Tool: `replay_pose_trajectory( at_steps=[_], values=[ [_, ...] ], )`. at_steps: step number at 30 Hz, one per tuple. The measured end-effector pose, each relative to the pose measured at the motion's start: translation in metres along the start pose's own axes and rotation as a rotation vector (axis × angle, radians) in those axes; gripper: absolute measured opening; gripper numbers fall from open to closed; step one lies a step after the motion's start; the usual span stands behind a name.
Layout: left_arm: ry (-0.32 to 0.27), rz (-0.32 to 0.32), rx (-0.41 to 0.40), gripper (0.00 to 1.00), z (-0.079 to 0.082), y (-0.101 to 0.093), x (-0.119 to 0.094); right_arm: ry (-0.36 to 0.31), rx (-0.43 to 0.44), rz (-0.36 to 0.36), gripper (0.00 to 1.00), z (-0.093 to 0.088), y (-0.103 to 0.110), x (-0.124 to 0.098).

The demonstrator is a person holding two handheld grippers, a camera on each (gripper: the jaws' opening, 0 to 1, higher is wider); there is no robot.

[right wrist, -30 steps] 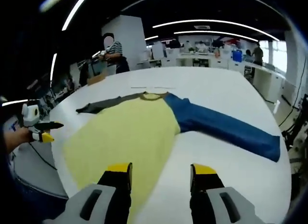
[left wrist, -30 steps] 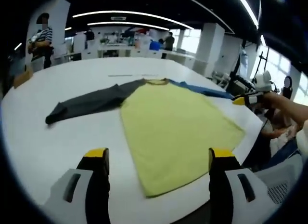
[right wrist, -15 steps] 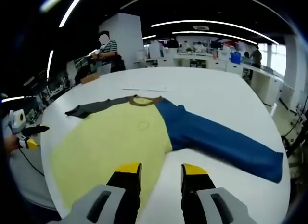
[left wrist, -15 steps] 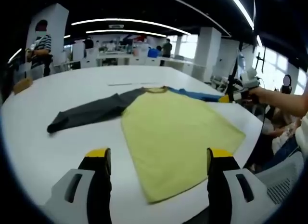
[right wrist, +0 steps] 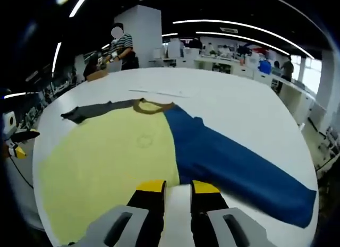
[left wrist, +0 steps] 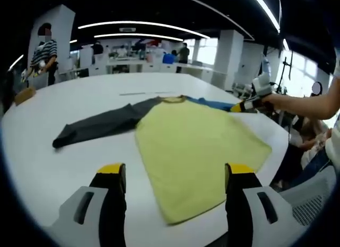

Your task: Fold the garment on the visible template until the final outline fits inside the template.

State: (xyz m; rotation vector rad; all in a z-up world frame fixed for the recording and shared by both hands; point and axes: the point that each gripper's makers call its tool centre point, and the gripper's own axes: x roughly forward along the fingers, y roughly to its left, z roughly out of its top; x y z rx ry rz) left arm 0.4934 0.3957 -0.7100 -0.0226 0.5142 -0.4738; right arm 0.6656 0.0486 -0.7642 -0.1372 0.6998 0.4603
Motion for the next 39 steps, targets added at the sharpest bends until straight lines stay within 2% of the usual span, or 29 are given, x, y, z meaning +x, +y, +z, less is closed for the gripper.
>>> replay_pose_trajectory(
  at_steps=[14,19,24,33,39],
  values=[
    [-0.001,0.005,-0.006,0.69,0.003,0.004,0.002,0.056,-0.043,-0.001,0.11,-0.010,-0.008,0.022],
    [0.002,0.009,-0.012,0.67,0.002,0.005,0.001,0.053,-0.066,0.001,0.10,-0.010,-0.008,0.024],
    [0.004,0.015,-0.016,0.66,0.001,0.006,0.001,0.054,-0.102,0.013,0.04,-0.011,-0.001,0.024],
    [-0.006,0.003,-0.013,0.63,0.004,0.002,0.000,0.053,-0.023,-0.017,0.00,-0.012,-0.001,0.018],
    [-0.008,-0.005,-0.005,0.62,0.005,-0.002,-0.001,0.020,-0.032,-0.041,0.00,-0.002,0.004,0.003]
  ],
)
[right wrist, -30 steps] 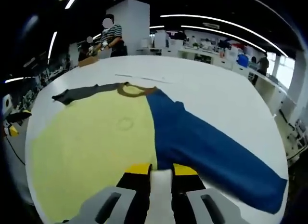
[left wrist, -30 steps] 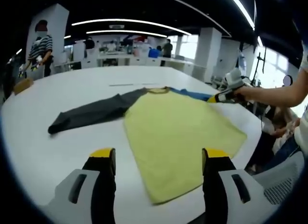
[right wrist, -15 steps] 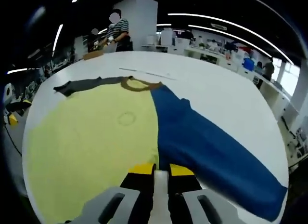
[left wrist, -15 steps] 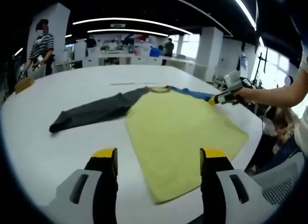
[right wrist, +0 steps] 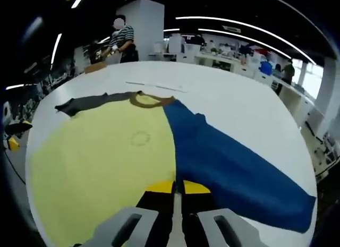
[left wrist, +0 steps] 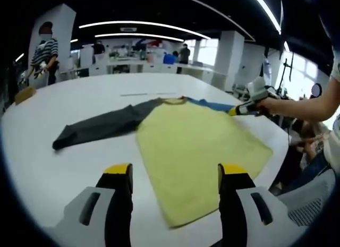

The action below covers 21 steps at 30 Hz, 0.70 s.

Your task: Fold the garment on the visible template until the final outline fits inside the template.

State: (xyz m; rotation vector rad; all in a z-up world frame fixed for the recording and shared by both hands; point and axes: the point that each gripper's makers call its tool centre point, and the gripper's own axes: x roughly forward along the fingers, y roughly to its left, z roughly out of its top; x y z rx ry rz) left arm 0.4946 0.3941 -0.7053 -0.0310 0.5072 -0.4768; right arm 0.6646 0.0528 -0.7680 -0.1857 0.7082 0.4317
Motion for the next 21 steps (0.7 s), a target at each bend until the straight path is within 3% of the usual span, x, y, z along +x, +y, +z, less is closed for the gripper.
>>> replay_pose_trajectory(
  at_steps=[7,13,21],
  values=[
    [-0.001,-0.001,0.002,0.60,0.000,0.002,-0.001,-0.032,-0.005,-0.024,0.00,0.010,0.000,-0.009],
    [0.000,-0.005,-0.001,0.60,0.000,0.001,0.000,0.007,0.014,-0.013,0.00,0.000,-0.002,-0.007],
    [-0.028,-0.006,0.003,0.61,0.009,0.000,0.003,-0.014,0.099,-0.042,0.24,0.000,-0.030,-0.025]
  ],
)
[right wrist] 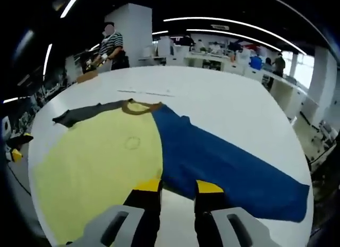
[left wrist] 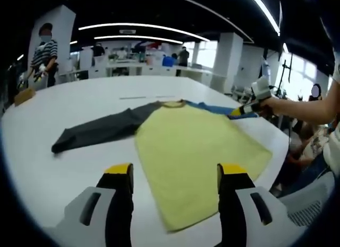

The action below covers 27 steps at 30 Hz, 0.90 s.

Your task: Fold the garment on the visible template until the final outline fits inside the template.

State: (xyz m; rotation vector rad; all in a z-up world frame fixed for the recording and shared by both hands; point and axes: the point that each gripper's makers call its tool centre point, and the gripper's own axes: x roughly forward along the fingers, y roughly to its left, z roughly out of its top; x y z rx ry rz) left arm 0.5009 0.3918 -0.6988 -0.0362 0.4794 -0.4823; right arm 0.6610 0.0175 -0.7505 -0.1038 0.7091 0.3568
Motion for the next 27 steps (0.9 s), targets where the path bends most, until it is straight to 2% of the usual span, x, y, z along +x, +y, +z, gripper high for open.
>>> replay_pose_trajectory(
  at_steps=[3,10,22,27],
  values=[
    [-0.009,0.000,0.007,0.64,0.003,0.000,0.001,-0.006,0.005,-0.027,0.33,0.000,-0.015,-0.008],
    [-0.020,0.005,0.016,0.68,0.008,0.000,0.001,-0.002,0.039,-0.099,0.44,-0.007,-0.058,-0.025],
    [-0.024,-0.005,0.013,0.74,0.012,0.000,0.004,0.030,0.090,-0.198,0.50,-0.028,-0.113,-0.050],
    [-0.025,-0.005,0.015,0.75,0.013,0.000,0.005,0.035,0.149,-0.241,0.49,-0.038,-0.136,-0.060]
  ],
)
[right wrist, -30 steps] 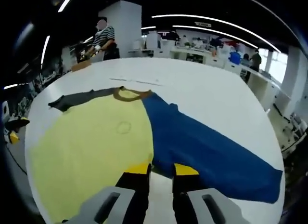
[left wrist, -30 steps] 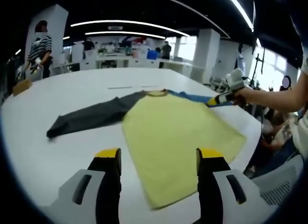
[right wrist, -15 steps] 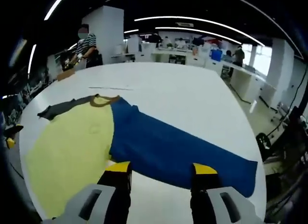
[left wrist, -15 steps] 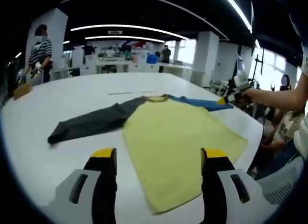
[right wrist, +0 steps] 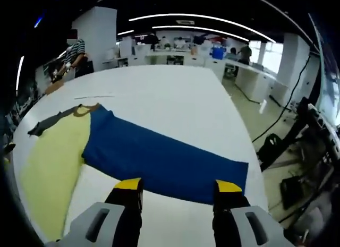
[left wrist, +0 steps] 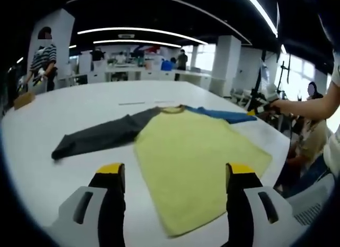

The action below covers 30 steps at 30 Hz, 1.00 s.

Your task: Fold the garment on the visible template until the final outline fits inside the template.

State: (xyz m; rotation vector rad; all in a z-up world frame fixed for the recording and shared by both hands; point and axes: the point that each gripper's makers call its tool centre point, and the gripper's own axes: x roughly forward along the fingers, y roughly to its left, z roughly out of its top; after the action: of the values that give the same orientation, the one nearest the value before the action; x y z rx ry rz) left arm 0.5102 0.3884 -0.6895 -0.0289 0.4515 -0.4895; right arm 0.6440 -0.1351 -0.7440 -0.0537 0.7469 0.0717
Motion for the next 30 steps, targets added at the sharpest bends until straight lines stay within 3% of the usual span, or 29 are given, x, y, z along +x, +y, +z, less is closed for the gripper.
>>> replay_pose_trajectory(
  at_steps=[12,15,23,30],
  values=[
    [0.007,0.002,0.007,0.75,-0.002,0.000,-0.001,0.033,0.081,-0.079,0.41,-0.012,-0.062,0.006],
    [0.008,0.005,0.009,0.74,-0.002,0.000,-0.002,0.030,0.139,-0.088,0.38,-0.015,-0.071,0.008],
    [0.009,0.007,0.013,0.73,-0.001,-0.001,-0.002,0.062,0.163,-0.127,0.24,-0.027,-0.088,0.017],
    [0.020,0.015,0.009,0.72,-0.005,0.000,-0.006,0.087,0.160,-0.142,0.18,-0.038,-0.086,0.015]
  ],
)
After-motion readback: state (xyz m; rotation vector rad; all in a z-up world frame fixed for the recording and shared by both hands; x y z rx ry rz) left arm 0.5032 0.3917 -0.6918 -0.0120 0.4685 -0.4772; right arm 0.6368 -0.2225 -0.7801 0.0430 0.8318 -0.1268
